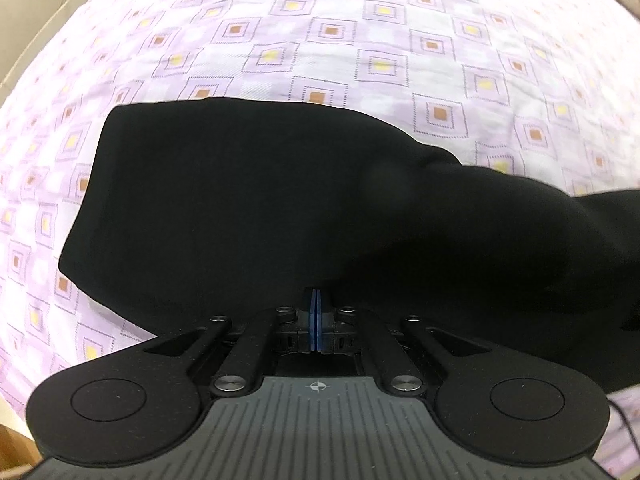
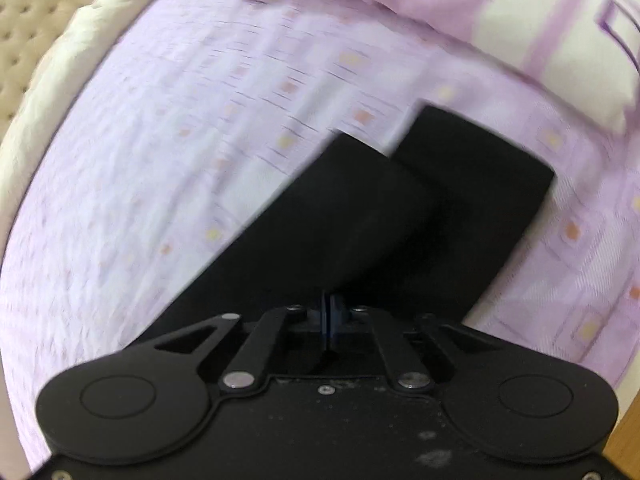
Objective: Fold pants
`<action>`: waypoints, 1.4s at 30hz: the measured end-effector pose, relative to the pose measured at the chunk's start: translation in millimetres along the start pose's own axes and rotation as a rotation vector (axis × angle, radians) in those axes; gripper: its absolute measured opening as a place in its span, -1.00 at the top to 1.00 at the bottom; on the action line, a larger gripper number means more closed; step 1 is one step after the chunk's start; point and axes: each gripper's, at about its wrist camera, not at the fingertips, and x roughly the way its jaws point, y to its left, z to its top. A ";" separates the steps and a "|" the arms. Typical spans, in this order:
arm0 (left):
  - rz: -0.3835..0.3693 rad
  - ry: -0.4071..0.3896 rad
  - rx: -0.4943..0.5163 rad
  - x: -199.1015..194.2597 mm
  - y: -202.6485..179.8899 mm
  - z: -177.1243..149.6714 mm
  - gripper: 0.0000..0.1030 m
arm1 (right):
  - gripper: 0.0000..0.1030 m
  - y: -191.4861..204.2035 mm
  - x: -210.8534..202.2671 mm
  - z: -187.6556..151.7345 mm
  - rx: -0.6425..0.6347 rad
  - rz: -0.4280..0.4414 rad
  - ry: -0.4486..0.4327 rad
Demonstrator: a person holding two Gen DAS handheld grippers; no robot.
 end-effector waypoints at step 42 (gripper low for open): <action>-0.229 -0.005 0.169 -21.3 -52.1 -10.8 0.97 | -0.53 288.2 -6.1 -132.6 -1.093 0.464 0.276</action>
